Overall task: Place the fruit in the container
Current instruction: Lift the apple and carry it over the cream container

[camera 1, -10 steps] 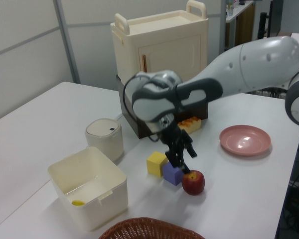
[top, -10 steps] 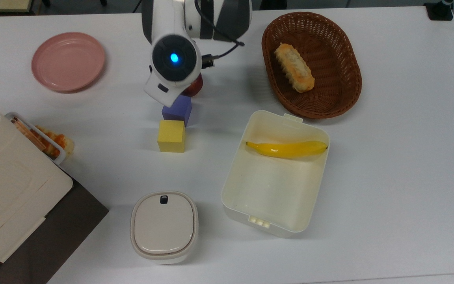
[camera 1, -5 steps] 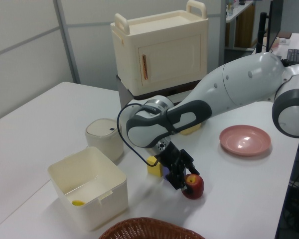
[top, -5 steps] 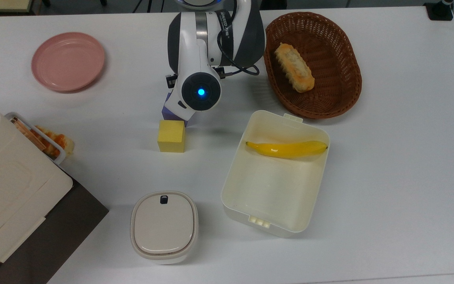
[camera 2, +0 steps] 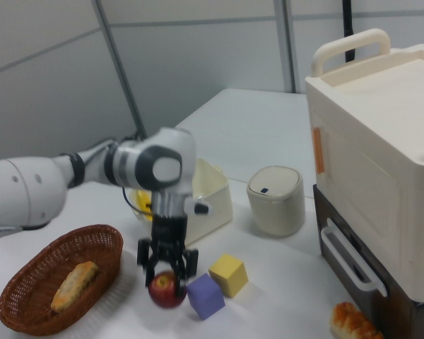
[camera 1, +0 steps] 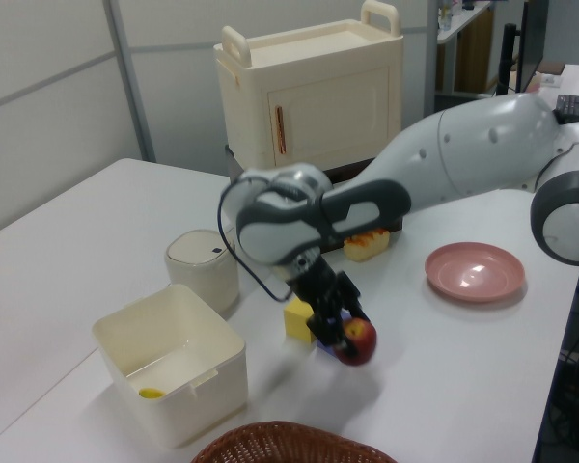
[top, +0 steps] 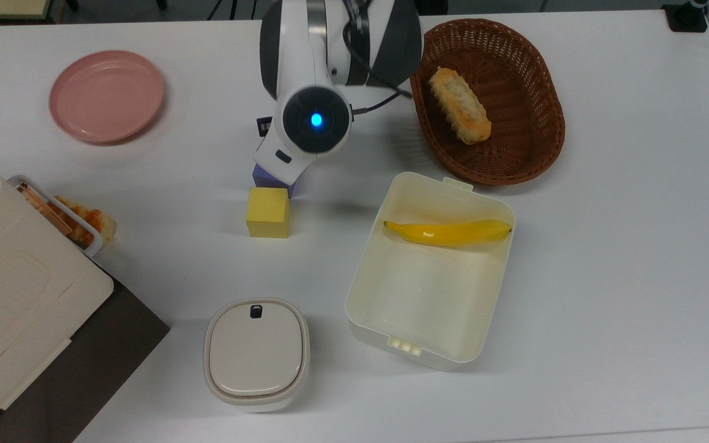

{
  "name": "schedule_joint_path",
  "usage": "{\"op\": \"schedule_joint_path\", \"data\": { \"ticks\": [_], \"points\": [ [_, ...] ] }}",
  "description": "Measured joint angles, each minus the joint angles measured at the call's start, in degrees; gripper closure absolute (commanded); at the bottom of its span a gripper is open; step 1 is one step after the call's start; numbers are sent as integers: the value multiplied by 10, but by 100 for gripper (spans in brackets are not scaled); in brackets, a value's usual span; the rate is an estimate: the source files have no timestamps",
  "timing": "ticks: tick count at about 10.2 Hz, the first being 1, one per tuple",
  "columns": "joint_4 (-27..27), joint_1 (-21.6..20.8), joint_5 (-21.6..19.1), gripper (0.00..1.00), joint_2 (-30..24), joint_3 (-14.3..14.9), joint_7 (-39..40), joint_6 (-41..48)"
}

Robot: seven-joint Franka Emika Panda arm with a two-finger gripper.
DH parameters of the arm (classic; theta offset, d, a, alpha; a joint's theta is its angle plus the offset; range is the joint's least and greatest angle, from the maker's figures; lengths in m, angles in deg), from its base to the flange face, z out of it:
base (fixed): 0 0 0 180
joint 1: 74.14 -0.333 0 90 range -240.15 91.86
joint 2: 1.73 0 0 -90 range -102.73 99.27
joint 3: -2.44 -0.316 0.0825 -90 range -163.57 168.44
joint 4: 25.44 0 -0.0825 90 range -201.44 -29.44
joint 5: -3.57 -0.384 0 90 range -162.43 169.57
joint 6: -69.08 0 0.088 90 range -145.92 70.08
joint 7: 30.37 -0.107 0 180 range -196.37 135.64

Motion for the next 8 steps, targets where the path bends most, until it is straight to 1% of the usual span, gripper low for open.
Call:
{"op": "schedule_joint_path", "data": {
  "ticks": [1, 3, 4, 5, 6, 7, 8],
  "points": [
    [27, -4, 0, 100, -15, 0, -21, 0],
    [89, -30, -4, 100, -30, -1, -72, -15],
    [113, -39, -14, 100, -35, -2, -114, -65],
    [123, -46, -32, 98, -43, -2, -161, -132],
    [124, -55, -39, 95, -46, -3, -203, -197],
    [120, -70, -41, 70, -43, -3, -237, -261],
    [115, -84, -42, 1, -37, -4, -256, -307]
  ]
}}
